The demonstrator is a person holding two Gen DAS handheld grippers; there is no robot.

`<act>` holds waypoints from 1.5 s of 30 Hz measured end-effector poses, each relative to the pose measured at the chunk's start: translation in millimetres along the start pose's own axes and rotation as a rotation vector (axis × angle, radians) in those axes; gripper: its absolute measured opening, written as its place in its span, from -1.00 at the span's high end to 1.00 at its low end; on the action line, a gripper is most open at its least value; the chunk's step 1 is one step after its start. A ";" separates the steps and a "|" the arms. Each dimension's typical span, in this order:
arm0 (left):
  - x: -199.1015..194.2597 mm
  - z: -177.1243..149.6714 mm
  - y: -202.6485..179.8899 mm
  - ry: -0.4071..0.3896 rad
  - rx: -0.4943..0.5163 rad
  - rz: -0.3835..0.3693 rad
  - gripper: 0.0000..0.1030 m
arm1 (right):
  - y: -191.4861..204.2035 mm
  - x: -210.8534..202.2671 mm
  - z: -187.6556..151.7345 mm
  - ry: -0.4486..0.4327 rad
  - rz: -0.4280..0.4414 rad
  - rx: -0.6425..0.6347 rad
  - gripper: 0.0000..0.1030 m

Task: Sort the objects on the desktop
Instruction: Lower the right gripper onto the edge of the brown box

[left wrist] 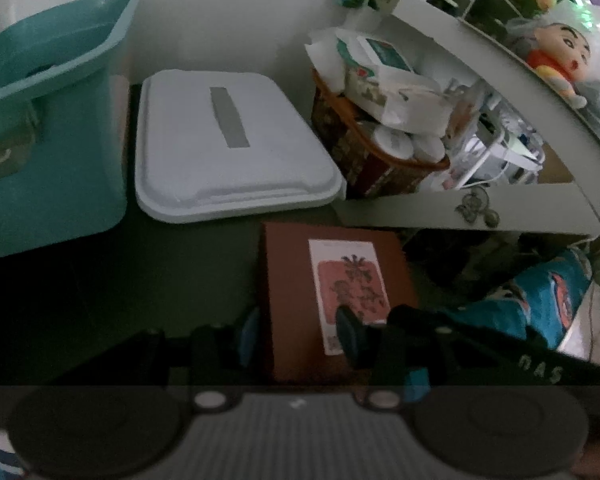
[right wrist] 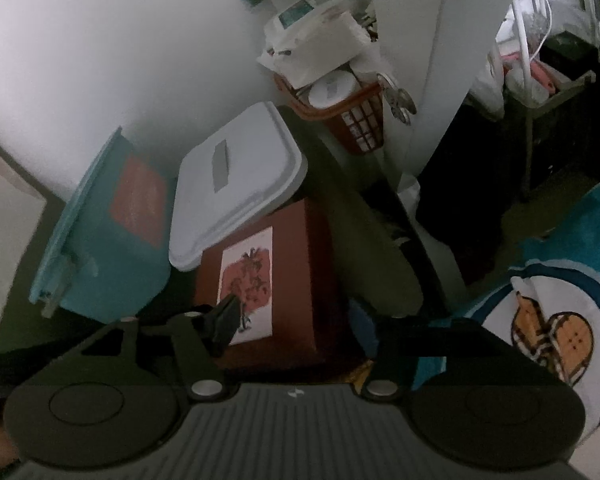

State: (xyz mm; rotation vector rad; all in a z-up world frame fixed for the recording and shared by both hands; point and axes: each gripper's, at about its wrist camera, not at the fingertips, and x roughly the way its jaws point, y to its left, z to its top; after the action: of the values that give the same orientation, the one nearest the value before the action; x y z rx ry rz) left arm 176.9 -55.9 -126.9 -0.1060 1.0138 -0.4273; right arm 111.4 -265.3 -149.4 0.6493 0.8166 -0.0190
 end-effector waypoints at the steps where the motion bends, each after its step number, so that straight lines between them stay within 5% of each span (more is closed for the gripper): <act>1: 0.9 0.9 0.0 0.003 0.000 0.004 0.15 | -0.9 0.9 0.9 0.000 0.005 0.011 -0.26; 21: 8.4 -1.2 -21.6 0.019 0.029 0.006 0.26 | -25.8 3.4 -3.6 0.049 0.012 0.185 -0.27; 31: 2.3 0.0 -14.2 0.002 0.010 0.045 0.57 | -28.9 2.5 -5.7 0.063 0.005 0.184 -0.27; 45: 8.9 2.3 -12.4 -0.003 -0.018 -0.007 0.60 | -24.8 16.4 -7.2 0.093 0.021 0.174 -0.53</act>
State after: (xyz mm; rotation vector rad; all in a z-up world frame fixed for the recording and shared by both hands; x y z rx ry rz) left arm 179.1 -70.9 -129.4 -0.1262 1.0150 -0.4242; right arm 111.6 -277.6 -177.3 0.8277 0.9039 -0.0412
